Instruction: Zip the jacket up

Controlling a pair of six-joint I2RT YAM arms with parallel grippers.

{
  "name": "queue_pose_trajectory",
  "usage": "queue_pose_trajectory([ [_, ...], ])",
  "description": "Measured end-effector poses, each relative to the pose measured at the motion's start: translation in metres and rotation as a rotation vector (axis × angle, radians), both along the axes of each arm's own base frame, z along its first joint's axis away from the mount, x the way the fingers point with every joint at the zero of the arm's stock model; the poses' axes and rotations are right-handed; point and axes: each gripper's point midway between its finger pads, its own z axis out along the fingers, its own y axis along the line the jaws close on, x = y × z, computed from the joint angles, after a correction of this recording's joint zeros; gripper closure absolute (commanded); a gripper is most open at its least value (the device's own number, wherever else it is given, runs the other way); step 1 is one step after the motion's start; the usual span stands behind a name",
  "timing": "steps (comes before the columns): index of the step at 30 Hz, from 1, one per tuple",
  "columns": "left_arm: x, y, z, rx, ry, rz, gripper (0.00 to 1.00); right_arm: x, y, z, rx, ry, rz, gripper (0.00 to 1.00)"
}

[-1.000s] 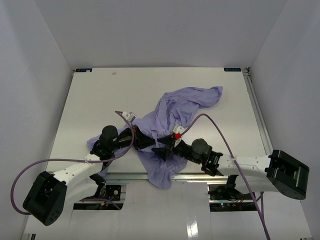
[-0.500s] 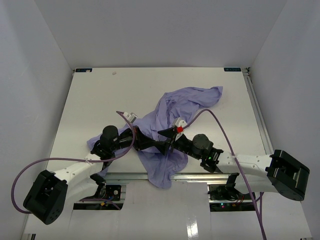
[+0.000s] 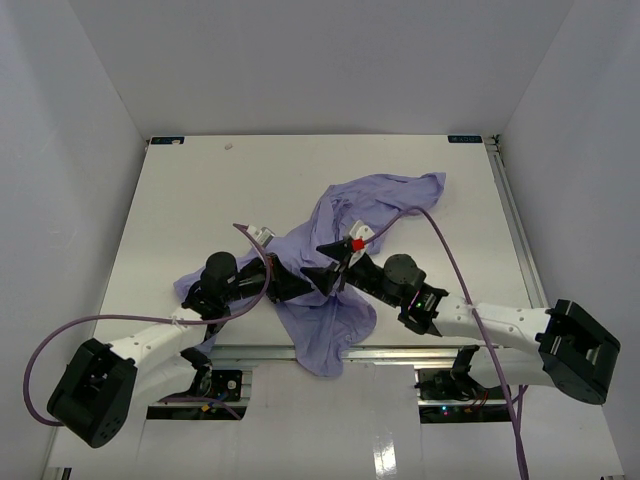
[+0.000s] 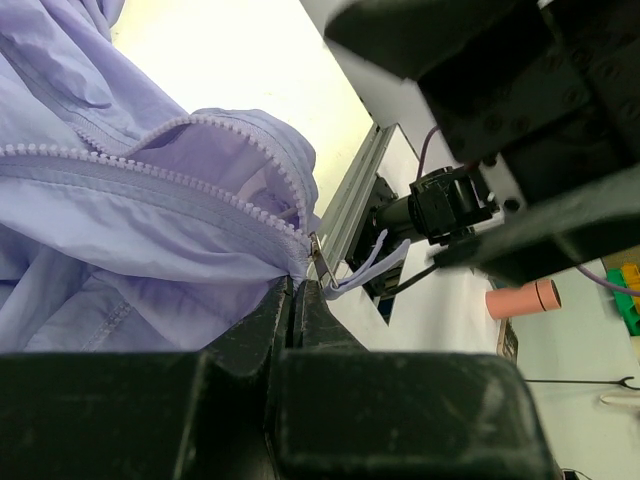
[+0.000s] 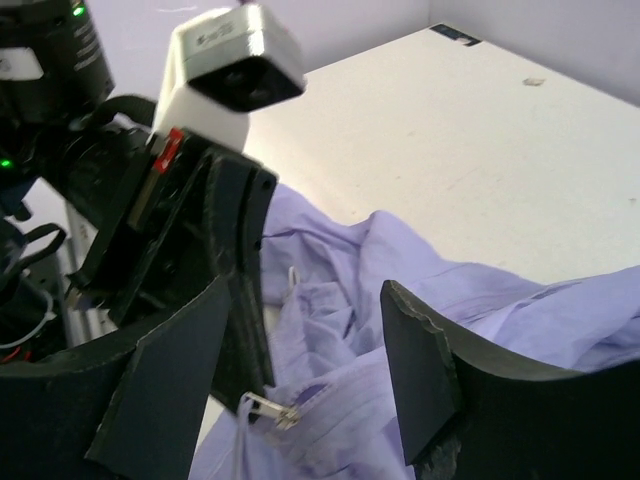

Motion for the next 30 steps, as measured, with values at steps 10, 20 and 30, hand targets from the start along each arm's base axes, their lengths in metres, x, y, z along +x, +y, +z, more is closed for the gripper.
queue_pose_trajectory([
  [10, 0.000, 0.000, -0.001, 0.002, 0.004, -0.001, 1.00, -0.017, -0.034, 0.041, -0.189, -0.526, 0.111, 0.19],
  [20, -0.002, 0.002, -0.003, 0.013, 0.009, -0.005, 1.00, -0.050, -0.045, -0.017, -0.381, -0.743, 0.358, 0.23],
  [30, -0.003, 0.003, -0.002, 0.014, 0.005, -0.011, 1.00, -0.066, -0.041, -0.038, -0.414, -0.734, 0.491, 0.24],
])
